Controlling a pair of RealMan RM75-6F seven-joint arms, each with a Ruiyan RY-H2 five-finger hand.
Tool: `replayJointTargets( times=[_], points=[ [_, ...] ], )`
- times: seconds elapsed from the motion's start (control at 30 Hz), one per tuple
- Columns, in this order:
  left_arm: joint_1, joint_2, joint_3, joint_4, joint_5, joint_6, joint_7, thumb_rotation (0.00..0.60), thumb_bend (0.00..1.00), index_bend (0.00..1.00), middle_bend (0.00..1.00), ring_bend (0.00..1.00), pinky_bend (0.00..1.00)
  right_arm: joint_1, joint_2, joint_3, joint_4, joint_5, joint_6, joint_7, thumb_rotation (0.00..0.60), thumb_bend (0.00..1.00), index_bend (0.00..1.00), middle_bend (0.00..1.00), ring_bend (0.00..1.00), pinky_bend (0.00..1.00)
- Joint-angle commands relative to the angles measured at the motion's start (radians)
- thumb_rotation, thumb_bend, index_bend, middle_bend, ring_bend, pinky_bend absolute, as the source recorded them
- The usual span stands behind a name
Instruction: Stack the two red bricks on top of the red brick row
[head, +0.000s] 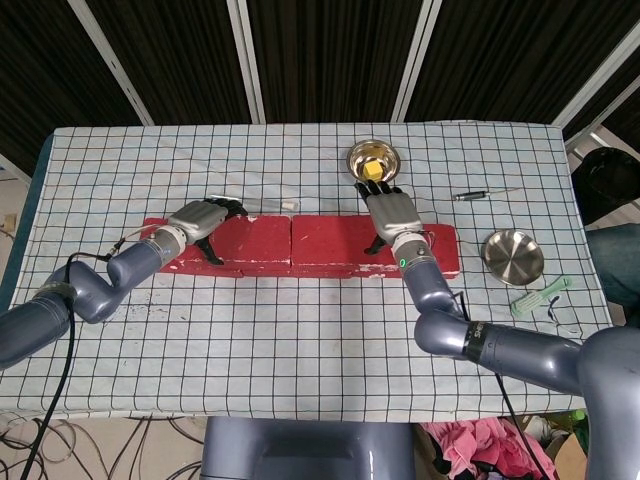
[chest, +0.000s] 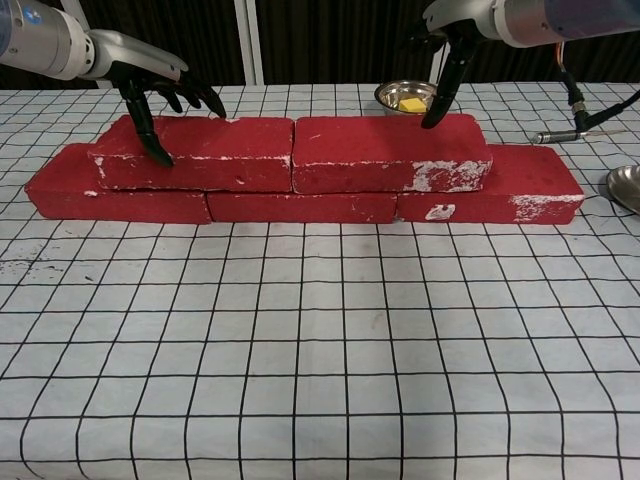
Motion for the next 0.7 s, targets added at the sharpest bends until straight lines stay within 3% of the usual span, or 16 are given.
replayJointTargets(
  times=[0.03, 0.7],
  points=[
    [-0.001, 0.0, -0.003, -0.002, -0.005, -0.003, 0.006, 0.6, 0.0, 0.01, 0.03, 0.0, 0.1, -0.001, 0.001, 0.0, -0.001, -0.001, -0.001, 0.0, 0.6, 0.0, 0.0, 0.01, 0.0, 0.14],
    [0.004, 0.007, -0.016, -0.013, -0.036, -0.009, 0.047, 0.6, 0.0, 0.0, 0.01, 0.0, 0.09, -0.008, 0.007, 0.0, -0.006, -0.006, -0.003, 0.006, 0.6, 0.0, 0.0, 0.01, 0.0, 0.14]
  ],
)
